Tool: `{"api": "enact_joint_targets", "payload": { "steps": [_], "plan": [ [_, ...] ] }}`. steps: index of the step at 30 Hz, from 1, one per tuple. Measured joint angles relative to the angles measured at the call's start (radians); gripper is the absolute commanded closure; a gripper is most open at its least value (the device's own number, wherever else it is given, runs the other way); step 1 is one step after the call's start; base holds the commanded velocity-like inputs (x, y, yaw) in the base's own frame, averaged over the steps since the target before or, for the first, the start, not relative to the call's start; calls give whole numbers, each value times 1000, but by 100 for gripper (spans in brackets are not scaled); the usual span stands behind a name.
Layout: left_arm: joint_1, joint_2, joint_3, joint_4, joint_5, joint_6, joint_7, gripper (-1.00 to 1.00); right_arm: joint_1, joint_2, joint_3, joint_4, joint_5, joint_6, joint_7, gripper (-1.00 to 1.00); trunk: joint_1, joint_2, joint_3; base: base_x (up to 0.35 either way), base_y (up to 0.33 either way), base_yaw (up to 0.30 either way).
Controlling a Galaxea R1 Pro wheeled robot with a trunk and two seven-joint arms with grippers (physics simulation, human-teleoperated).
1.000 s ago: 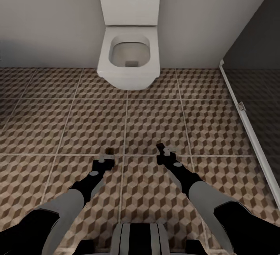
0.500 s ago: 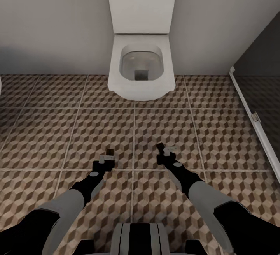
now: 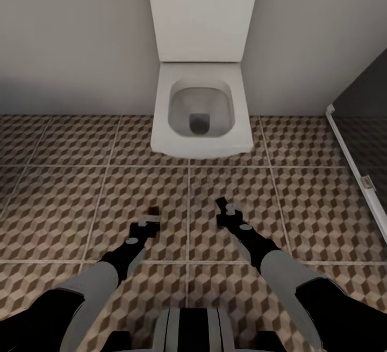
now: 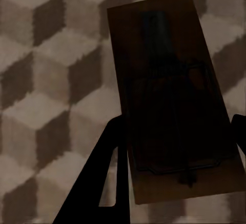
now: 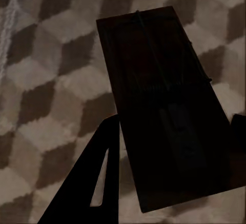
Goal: Take the four mousetraps from the cabinet in the bathroom and place them on the bathroom floor. Make sure all four end up on the same floor surface, and ensure that at least two of them are either under or directly next to the same bathroom sink.
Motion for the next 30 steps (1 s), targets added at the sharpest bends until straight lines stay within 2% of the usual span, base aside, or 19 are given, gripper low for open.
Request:
{"api": "enact_joint_targets", "payload": {
  "steps": [7, 15, 30],
  "plan": [
    [0, -1, 0, 7, 0, 0, 1, 100, 0, 0, 0, 1, 0, 0, 0, 100, 0, 0, 0, 339, -20, 0],
    [0, -2, 0, 19, 0, 0, 1, 100, 0, 0, -1, 2, -1, 0, 0, 100, 0, 0, 0, 271, -154, 0],
    [3, -2, 0, 64, 0, -7, 3, 100, 0, -2, -1, 2, 0, 0, 0, 100, 1, 0, 0, 25, -20, 0]
  ]
}}
